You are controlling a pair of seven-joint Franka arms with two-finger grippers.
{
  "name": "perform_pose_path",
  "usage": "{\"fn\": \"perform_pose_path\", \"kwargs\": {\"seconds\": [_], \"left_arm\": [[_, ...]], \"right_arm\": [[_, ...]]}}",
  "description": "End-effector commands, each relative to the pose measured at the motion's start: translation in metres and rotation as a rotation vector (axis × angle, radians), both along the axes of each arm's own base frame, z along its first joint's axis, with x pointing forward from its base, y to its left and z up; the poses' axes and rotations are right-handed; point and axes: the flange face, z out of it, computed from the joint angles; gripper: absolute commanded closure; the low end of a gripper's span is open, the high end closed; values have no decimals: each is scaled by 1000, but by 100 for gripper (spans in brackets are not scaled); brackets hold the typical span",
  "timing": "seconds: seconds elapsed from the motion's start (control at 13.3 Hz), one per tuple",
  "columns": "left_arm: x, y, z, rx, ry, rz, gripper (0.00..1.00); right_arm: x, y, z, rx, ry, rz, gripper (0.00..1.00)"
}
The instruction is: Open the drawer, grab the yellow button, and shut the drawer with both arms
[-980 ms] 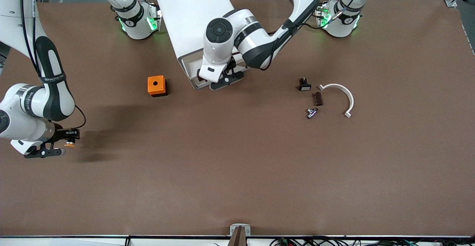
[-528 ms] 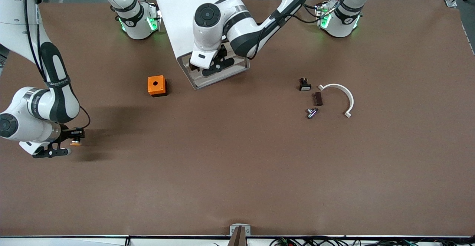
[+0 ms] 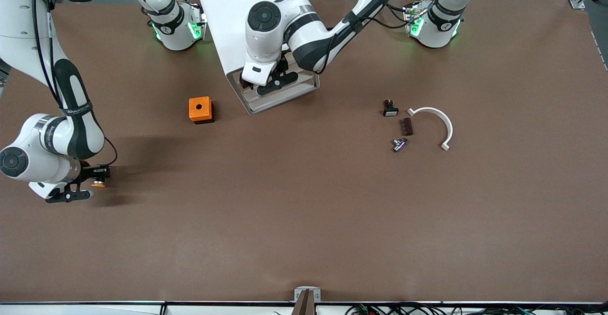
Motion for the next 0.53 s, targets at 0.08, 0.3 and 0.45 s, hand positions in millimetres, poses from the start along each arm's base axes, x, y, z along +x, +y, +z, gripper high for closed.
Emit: {"fn": "perform_pose_path", "kwargs": {"seconds": [0.08,0.3,0.45], "left_arm": [[21,15,12,-27,-17,0,0],[76,52,14,-35,-38,-2,0],[109,79,28,-43,-74,5,0]], "right_arm": [[-1,-6,-2,4,-4,8,67],[-2,-6,-4,5,-1,8,41],[0,-4,0,4,-3,10,0]]}}
